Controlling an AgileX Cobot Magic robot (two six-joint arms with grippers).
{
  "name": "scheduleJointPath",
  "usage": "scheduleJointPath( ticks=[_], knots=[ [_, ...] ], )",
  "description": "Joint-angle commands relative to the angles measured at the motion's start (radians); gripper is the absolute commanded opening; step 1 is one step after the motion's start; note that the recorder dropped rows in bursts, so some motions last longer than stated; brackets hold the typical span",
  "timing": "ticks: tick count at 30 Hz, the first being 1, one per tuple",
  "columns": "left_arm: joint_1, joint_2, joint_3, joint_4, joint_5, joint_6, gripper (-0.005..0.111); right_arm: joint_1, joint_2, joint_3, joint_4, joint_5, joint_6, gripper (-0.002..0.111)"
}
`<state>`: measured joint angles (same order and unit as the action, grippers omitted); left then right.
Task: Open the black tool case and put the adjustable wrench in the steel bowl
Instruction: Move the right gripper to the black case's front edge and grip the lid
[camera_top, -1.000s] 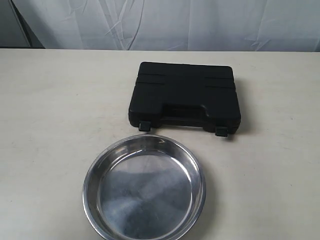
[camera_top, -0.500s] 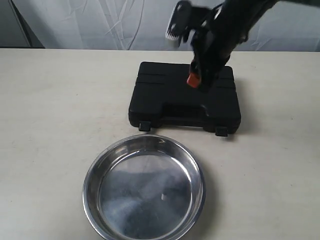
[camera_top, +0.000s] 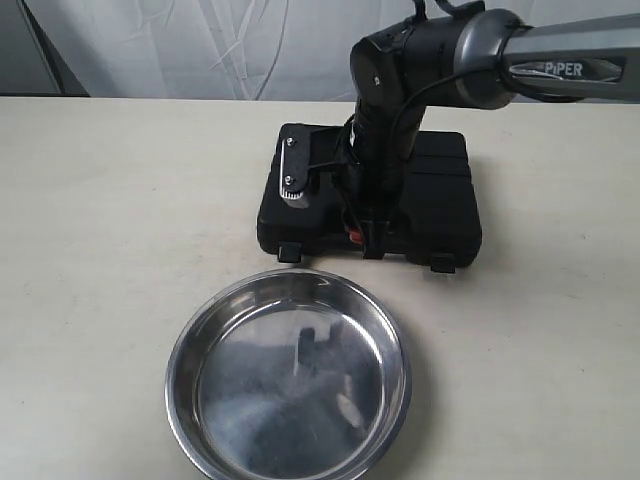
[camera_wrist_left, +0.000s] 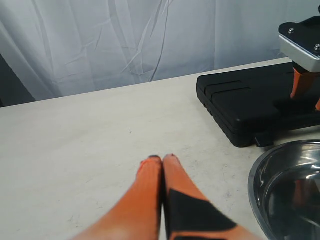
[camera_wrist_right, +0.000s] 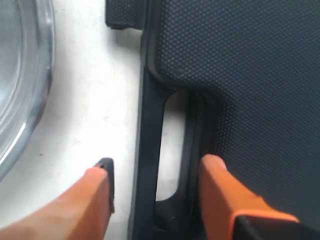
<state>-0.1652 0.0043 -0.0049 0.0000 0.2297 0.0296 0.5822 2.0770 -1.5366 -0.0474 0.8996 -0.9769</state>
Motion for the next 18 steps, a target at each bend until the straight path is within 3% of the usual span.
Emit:
scheduleJointPath(
  ticks=[1,18],
  knots=[
    [-0.007,-0.004,0.005,0.000,-0.005,0.000,0.000,0.002,0.019,-0.007,-0.014,-0.011,0.009,0.050],
    [-0.007,-0.004,0.005,0.000,-0.005,0.000,0.000,0.002,0.086,-0.007,-0.014,-0.066,0.009,0.050]
  ],
)
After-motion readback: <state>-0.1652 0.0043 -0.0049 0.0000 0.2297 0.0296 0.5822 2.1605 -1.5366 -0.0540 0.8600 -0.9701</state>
